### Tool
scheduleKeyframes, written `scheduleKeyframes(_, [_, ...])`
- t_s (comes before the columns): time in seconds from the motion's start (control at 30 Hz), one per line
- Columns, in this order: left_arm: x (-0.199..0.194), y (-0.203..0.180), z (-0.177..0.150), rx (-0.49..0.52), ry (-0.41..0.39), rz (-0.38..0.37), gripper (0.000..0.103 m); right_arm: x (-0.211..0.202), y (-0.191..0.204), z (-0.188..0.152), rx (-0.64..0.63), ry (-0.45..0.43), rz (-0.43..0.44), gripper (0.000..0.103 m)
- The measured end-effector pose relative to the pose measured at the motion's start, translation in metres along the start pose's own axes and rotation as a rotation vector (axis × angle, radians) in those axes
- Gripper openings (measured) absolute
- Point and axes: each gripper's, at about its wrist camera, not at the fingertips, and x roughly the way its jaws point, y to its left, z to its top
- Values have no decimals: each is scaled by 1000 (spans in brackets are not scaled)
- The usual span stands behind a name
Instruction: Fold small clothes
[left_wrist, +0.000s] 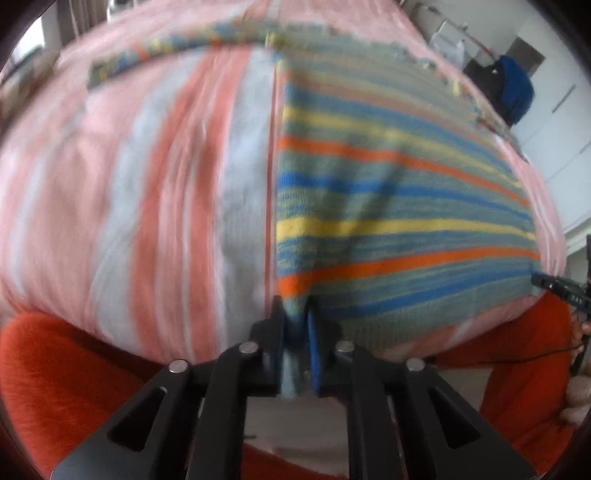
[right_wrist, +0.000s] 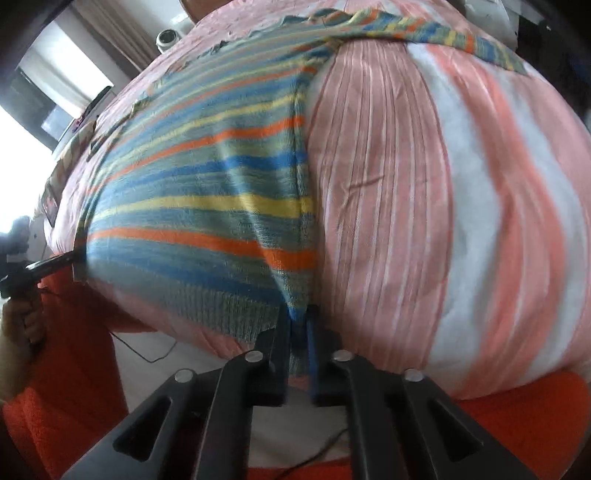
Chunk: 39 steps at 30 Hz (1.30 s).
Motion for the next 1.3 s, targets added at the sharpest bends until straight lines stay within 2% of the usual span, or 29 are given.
scheduleKeyframes(0.03, [-12, 1, 2, -5, -34, 8, 42, -9, 1, 0, -13, -17, -22, 39])
scheduleKeyframes(0.07, [-23, 2, 5, -17, -73, 12, 69, -25, 4, 0, -32, -47, -65, 55])
scheduleKeyframes(0.1, [-37, 7, 10, -39, -135, 17, 86, -39, 5, 2, -42, -81, -102, 67])
scheduleKeyframes(0.13, [-51, 16, 18, -75, -211, 26, 91, -55, 6, 6, -45, -131, -142, 73])
scheduleKeyframes(0.17, [-58, 22, 28, -103, -254, 32, 98, -70, 10, 16, -37, -192, -194, 85])
scheduleKeyframes(0.2, [-60, 27, 40, -129, -289, 39, 98, -79, 12, 28, -19, -233, -236, 94])
scheduleKeyframes(0.23, [-57, 34, 60, -164, -319, 67, 98, -84, 13, 41, 0, -263, -266, 96])
scheduleKeyframes(0.3, [-54, 44, 81, -197, -352, 118, 97, -85, 12, 73, 44, -325, -309, 96])
scheduleKeyframes(0.33, [-51, 47, 88, -213, -362, 169, 97, -81, 14, 86, 59, -342, -319, 96])
scheduleKeyframes(0.4, [-55, 52, 84, -230, -383, 209, 97, -79, 18, 98, 97, -373, -355, 96])
scheduleKeyframes(0.5, [-52, 58, 63, -262, -419, 209, 98, -83, 27, 92, 96, -451, -381, 97])
scheduleKeyframes(0.57, [-33, 65, 52, -285, -407, 241, 98, -70, 32, 79, 99, -482, -389, 96])
scheduleKeyframes(0.63, [-15, 70, 49, -300, -385, 266, 98, -55, 30, 63, 115, -475, -383, 96])
scheduleKeyframes(0.77, [-5, 67, 37, -267, -396, 304, 98, -53, 24, 38, 157, -508, -349, 96])
scheduleKeyframes(0.93, [7, 66, 36, -234, -352, 298, 98, -72, 23, 42, 176, -630, -378, 97])
scheduleKeyframes(1.07, [17, 67, 37, -232, -317, 300, 98, -63, 28, 44, 150, -603, -363, 97])
scheduleKeyframes(1.3, [23, 63, 36, -209, -310, 342, 102, -55, 31, 50, 116, -577, -383, 97])
